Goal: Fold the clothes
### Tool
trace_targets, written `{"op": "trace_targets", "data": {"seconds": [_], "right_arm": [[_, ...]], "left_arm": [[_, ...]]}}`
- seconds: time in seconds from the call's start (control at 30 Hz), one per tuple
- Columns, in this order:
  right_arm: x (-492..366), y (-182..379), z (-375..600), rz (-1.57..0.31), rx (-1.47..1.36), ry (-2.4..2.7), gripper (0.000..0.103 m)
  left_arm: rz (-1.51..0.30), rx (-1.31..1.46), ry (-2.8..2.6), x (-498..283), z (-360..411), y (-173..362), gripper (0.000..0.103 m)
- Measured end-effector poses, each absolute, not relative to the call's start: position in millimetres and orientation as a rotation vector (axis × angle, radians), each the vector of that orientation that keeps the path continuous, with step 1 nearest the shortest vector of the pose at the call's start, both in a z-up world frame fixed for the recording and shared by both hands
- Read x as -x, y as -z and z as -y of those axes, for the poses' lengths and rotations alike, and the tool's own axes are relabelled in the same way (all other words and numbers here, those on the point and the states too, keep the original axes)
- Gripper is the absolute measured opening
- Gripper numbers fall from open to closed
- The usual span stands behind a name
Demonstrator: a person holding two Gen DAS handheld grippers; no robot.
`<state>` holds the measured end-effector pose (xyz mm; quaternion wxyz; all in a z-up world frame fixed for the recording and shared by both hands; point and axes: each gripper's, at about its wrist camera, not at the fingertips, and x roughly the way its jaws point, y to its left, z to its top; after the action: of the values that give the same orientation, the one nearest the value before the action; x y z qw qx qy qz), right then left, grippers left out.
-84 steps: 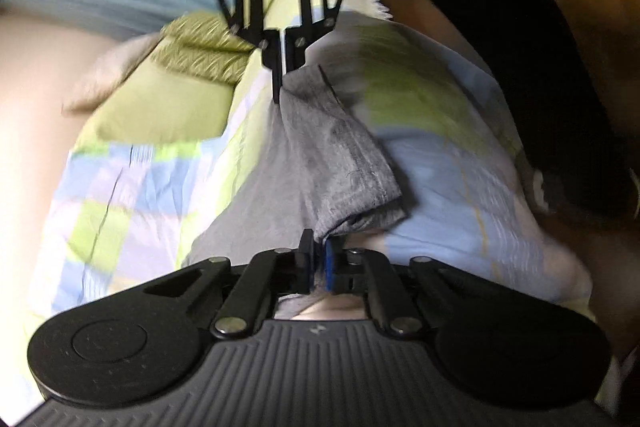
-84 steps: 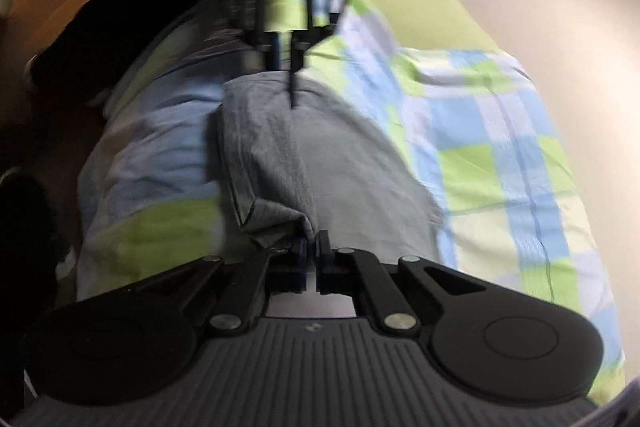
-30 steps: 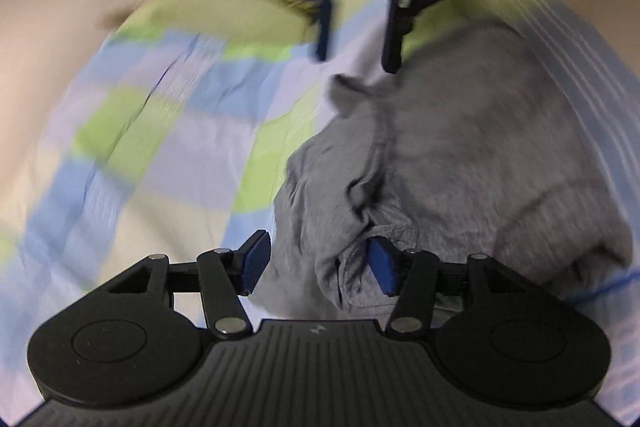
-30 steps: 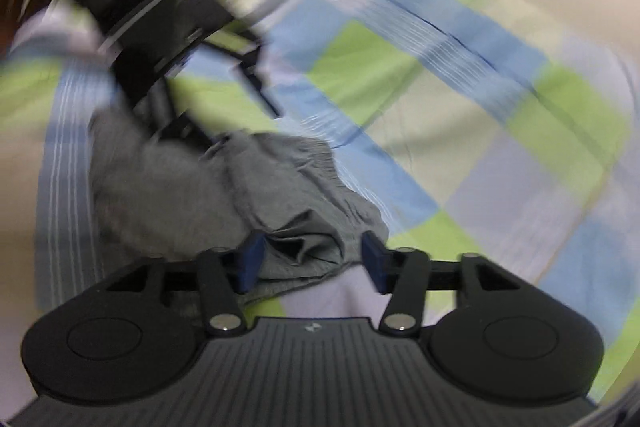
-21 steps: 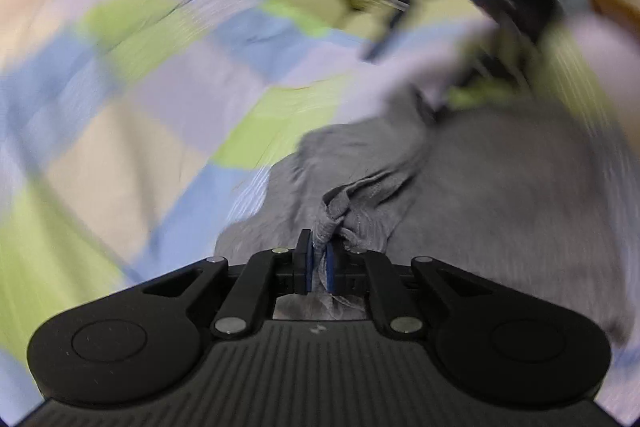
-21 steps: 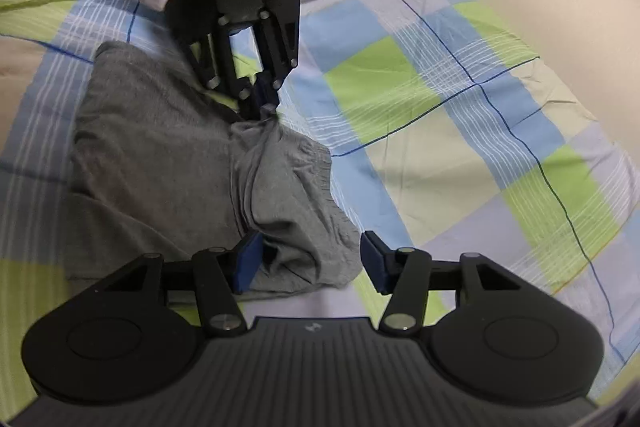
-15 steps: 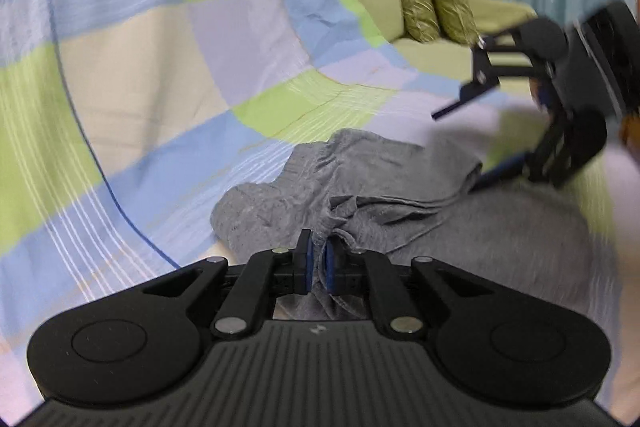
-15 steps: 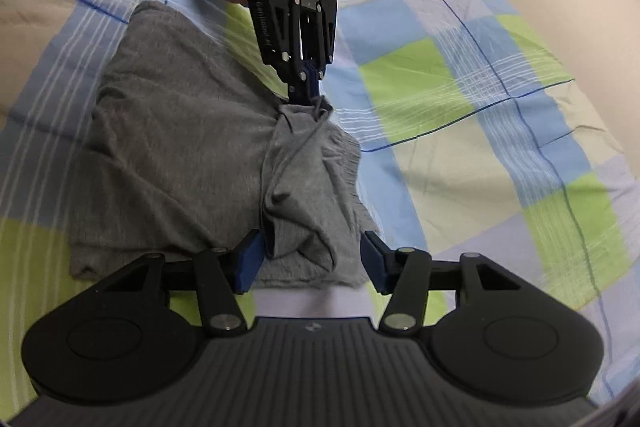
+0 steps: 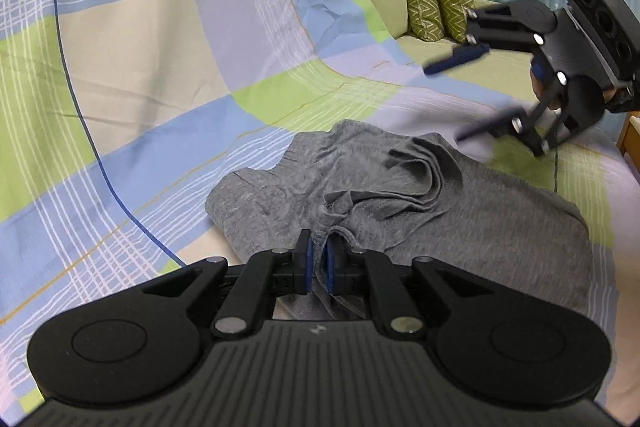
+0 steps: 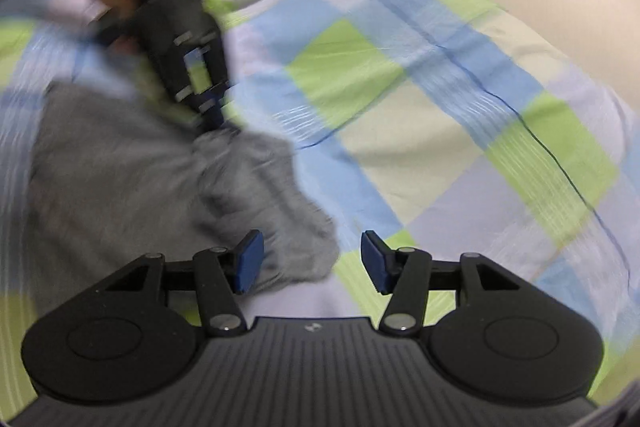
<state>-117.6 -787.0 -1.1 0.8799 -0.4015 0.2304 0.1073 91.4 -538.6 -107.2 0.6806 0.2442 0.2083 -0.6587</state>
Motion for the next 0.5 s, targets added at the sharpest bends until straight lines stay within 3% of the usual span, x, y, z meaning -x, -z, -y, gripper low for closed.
{"op": "trace_targets", "data": {"seconds": [0.13, 0.3, 0.37, 0.47, 0.5], "right_arm": [[117, 18, 774, -0.506, 0.975, -0.287, 0.048], [84, 7, 791, -0.557, 0.765, -0.348, 0.046], [78, 5, 795, -0.583, 0.733, -0.372, 0.033], [83, 5, 795, -0.562, 0.780, -0.364, 0.026], [88, 8, 793, -0.552, 0.812, -0.354, 0.016]], "left_arm": [[-0.449, -0.562, 1.491, -92, 540, 107, 0.008], [-0.430, -0.576, 1.510, -93, 534, 109, 0.010], [-0.417, -0.584, 1.512, -93, 532, 109, 0.010], [-0.416, -0.569, 1.516, -93, 528, 109, 0.010], [-0.415, -0.567, 1.515, -92, 527, 109, 0.010]]}}
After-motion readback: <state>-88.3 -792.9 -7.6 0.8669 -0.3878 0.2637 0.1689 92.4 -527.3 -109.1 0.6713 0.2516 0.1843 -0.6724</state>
